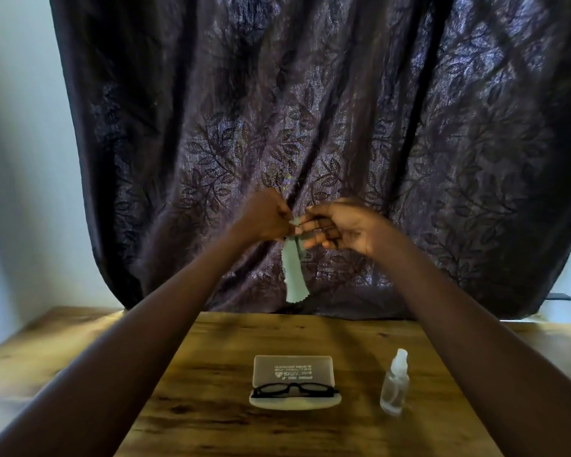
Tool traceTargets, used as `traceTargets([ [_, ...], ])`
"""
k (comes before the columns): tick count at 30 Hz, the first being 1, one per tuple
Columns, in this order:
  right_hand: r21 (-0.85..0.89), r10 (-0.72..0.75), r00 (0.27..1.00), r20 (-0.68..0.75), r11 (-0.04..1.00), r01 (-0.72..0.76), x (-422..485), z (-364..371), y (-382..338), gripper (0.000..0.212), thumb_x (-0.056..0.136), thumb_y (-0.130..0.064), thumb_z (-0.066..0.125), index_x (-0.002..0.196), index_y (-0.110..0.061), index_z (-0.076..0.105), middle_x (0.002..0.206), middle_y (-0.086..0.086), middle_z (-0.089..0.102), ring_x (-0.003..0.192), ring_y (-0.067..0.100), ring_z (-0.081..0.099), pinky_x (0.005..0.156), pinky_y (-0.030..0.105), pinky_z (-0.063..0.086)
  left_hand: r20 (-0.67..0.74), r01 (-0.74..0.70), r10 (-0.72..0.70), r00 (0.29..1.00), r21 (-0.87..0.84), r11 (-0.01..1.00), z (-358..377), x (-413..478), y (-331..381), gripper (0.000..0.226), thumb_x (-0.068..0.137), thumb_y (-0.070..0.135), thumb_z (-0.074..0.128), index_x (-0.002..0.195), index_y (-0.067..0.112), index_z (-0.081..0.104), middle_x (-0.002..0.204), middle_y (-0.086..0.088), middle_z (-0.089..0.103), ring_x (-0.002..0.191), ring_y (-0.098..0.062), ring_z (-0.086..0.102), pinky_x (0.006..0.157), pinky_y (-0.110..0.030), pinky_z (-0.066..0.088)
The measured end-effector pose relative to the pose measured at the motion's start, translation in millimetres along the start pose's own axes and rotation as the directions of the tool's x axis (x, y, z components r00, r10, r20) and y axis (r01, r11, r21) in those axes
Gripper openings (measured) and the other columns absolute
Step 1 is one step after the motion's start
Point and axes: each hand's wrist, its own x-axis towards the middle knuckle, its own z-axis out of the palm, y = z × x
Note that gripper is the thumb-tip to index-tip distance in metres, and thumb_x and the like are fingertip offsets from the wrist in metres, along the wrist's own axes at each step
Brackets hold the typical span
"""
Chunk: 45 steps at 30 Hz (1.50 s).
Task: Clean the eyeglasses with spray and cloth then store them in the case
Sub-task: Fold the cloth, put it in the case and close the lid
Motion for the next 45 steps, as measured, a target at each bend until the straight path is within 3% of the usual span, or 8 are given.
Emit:
traceTargets([
  [3,-0.094,-0.142,0.989,-0.044,0.986,0.137,1,-6,7,0.019,0.092,-0.014,0.053,0.081,-0.005,0.066,0.056,-0.001,0.07,0.037,0.006,0.057,0.036,0.014,0.036,0.036,0.013,-0.011,0.999,-0.064,0.998,-2,2,-3,0.014,0.077,-0.003,0.064,0.09,-0.008,0.066,0.085,-0.026,0.068,0.032,0.004,0.048,0.047,-0.008,0.045],
  [7,-0.16,-0.354,0.933,-0.066,0.926,0.341,3,-11,18,0.01,0.08,-0.011,0.068,0.09,-0.008,0.067,0.076,-0.004,0.067,0.061,0.0,0.058,0.053,0.011,0.049,0.072,-0.005,0.015,0.997,-0.131,0.991,-7,2,-4,0.016,0.076,-0.008,0.061,0.091,-0.011,0.065,0.086,-0.031,0.066,0.047,-0.01,0.055,0.055,-0.022,0.051],
  [11,-0.389,-0.238,0.959,0.153,0.878,0.28,3,-15,25,0.039,0.07,-0.008,0.076,0.106,-0.011,0.062,0.093,-0.001,0.063,0.089,0.012,0.059,0.08,0.025,0.049,0.078,-0.037,0.045,0.996,-0.105,0.994,-10,4,-8,0.017,0.076,-0.007,0.061,0.092,-0.009,0.066,0.079,-0.018,0.064,0.039,0.003,0.053,0.048,-0.009,0.047],
  [18,-0.534,-0.429,0.899,0.092,0.741,0.408,7,-20,14,0.019,0.082,-0.004,0.065,0.09,0.014,0.065,0.073,0.019,0.065,0.065,0.019,0.053,0.065,0.029,0.042,0.067,-0.221,0.215,0.974,0.115,0.968,-16,2,-14,0.019,0.073,0.001,0.07,0.09,-0.006,0.069,0.086,-0.022,0.07,0.058,-0.006,0.053,0.053,-0.002,0.032],
  [23,-0.663,-0.566,0.814,0.133,0.56,0.497,6,-17,5,0.014,0.082,-0.01,0.067,0.089,0.002,0.071,0.053,-0.01,0.053,0.039,-0.005,0.045,0.044,0.012,0.031,-0.034,-0.246,0.253,0.967,0.136,0.96,-14,2,-18,0.016,0.073,0.003,0.07,0.088,-0.005,0.07,0.082,-0.02,0.07,0.069,-0.014,0.053,0.057,-0.003,0.032],
  [26,-0.731,-0.607,0.788,0.103,0.491,0.474,8,-17,5,0.016,0.082,-0.014,0.068,0.085,0.002,0.07,0.056,-0.003,0.054,0.045,-0.001,0.04,0.049,0.018,0.029,-0.05,-0.26,0.268,0.962,0.126,0.957,-15,1,-17,0.018,0.073,0.002,0.07,0.089,-0.007,0.069,0.083,-0.021,0.07,0.069,-0.016,0.055,0.06,-0.007,0.037],
  [35,-0.614,-0.47,0.867,0.165,0.639,0.463,10,-21,6,0.017,0.082,-0.012,0.066,0.083,0.004,0.066,0.072,0.013,0.06,0.064,0.018,0.05,0.063,0.028,0.038,-0.023,-0.271,0.276,0.961,0.131,0.954,-19,1,-17,0.016,0.073,0.001,0.069,0.086,-0.008,0.069,0.079,-0.022,0.068,0.068,-0.016,0.054,0.064,-0.022,0.043],
  [45,-0.271,-0.345,0.922,0.178,0.883,0.383,8,-17,13,0.014,0.092,-0.01,0.05,0.084,-0.014,0.059,0.085,0.002,0.06,0.075,0.011,0.057,0.065,0.021,0.051,-0.003,-0.264,0.265,0.964,0.081,0.961,-21,4,-17,0.009,0.074,-0.001,0.066,0.081,-0.006,0.068,0.05,0.009,0.046,0.04,0.014,0.044,0.044,-0.001,0.029],
])
